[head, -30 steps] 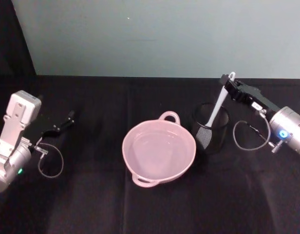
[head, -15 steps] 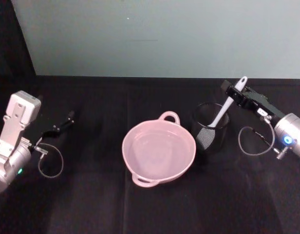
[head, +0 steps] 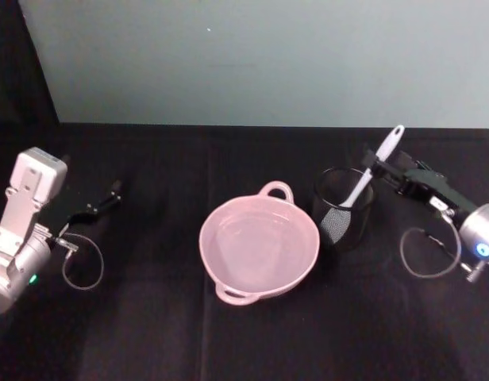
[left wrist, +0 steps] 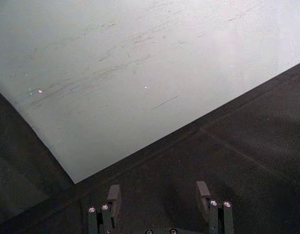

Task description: Use the one hand to pick up the spoon and stir the clear water in the bowl.

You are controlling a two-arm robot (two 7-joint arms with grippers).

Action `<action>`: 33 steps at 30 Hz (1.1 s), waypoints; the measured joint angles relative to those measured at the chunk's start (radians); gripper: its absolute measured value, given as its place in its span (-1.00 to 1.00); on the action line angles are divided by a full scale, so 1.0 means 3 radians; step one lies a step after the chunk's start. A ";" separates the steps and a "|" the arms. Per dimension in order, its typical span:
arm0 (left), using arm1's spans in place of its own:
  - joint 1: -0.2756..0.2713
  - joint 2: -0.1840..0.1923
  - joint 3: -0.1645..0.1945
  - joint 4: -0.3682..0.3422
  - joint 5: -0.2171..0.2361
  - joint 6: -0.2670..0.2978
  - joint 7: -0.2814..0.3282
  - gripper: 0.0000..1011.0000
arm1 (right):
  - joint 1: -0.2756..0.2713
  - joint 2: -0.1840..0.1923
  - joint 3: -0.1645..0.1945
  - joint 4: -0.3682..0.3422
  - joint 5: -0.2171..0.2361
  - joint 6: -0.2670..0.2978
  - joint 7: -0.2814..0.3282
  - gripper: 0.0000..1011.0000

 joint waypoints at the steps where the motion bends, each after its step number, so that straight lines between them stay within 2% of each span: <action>1: 0.0000 0.0000 0.0000 0.0000 0.0000 0.0000 0.0000 1.00 | -0.0067 0.0062 0.0006 -0.0121 -0.0036 0.0013 -0.0059 0.98; 3: 0.0000 0.0000 0.0000 0.0000 0.0000 0.0000 0.0000 1.00 | -0.0130 0.0132 0.0011 -0.0256 -0.0092 0.0036 -0.0130 0.98; 6: 0.0000 0.0000 0.0000 0.0000 0.0000 0.0000 0.0000 1.00 | -0.0227 0.0328 0.0001 -0.0543 -0.0328 0.0120 -0.0332 0.98; 7: 0.0000 0.0000 0.0000 0.0000 0.0000 0.0000 0.0000 1.00 | -0.0227 0.0328 0.0001 -0.0543 -0.0328 0.0120 -0.0332 0.98; 10: 0.0000 0.0000 0.0000 0.0000 0.0000 0.0000 0.0000 1.00 | -0.0264 0.0472 -0.0008 -0.0737 -0.0626 0.0174 -0.0523 0.98; 14: 0.0000 0.0000 0.0000 0.0000 0.0000 0.0000 0.0000 1.00 | -0.0270 0.0553 -0.0028 -0.0840 -0.0872 0.0203 -0.0666 0.98; 17: 0.0000 0.0000 0.0000 0.0000 0.0000 0.0000 0.0000 1.00 | -0.0266 0.0623 -0.0077 -0.0909 -0.1191 0.0227 -0.0835 0.98; 20: 0.0000 0.0000 0.0000 0.0000 0.0000 0.0000 0.0000 1.00 | -0.0256 0.0657 -0.0127 -0.0913 -0.1394 0.0229 -0.0914 0.98; 21: 0.0000 0.0000 0.0000 0.0000 0.0000 0.0000 0.0000 1.00 | -0.0256 0.0662 -0.0147 -0.0888 -0.1505 0.0168 -0.0950 0.98; 23: 0.0000 0.0000 0.0000 0.0000 0.0000 0.0000 0.0000 1.00 | -0.0267 0.0652 -0.0150 -0.0836 -0.1589 0.0054 -0.0973 0.98; 24: 0.0000 0.0000 0.0000 0.0000 0.0000 0.0000 0.0000 1.00 | -0.0280 0.0627 -0.0148 -0.0771 -0.1652 -0.0089 -0.0982 0.98; 26: 0.0000 0.0000 0.0000 0.0000 0.0000 0.0000 0.0000 1.00 | -0.0294 0.0594 -0.0141 -0.0691 -0.1701 -0.0243 -0.0984 0.98; 27: 0.0000 0.0000 0.0000 0.0000 0.0000 0.0000 0.0000 1.00 | -0.0304 0.0560 -0.0133 -0.0616 -0.1744 -0.0394 -0.0985 0.98; 28: 0.0000 0.0000 0.0000 0.0000 0.0000 0.0000 0.0000 1.00 | -0.0304 0.0560 -0.0133 -0.0616 -0.1744 -0.0394 -0.0985 0.98; 30: 0.0000 0.0000 0.0000 0.0000 0.0000 0.0000 0.0000 1.00 | -0.0309 0.0483 -0.0126 -0.0453 -0.1806 -0.0622 -0.0987 0.98; 33: 0.0000 0.0000 0.0000 0.0000 0.0000 0.0000 0.0000 1.00 | -0.0284 0.0406 -0.0143 -0.0290 -0.1845 -0.0724 -0.0969 0.98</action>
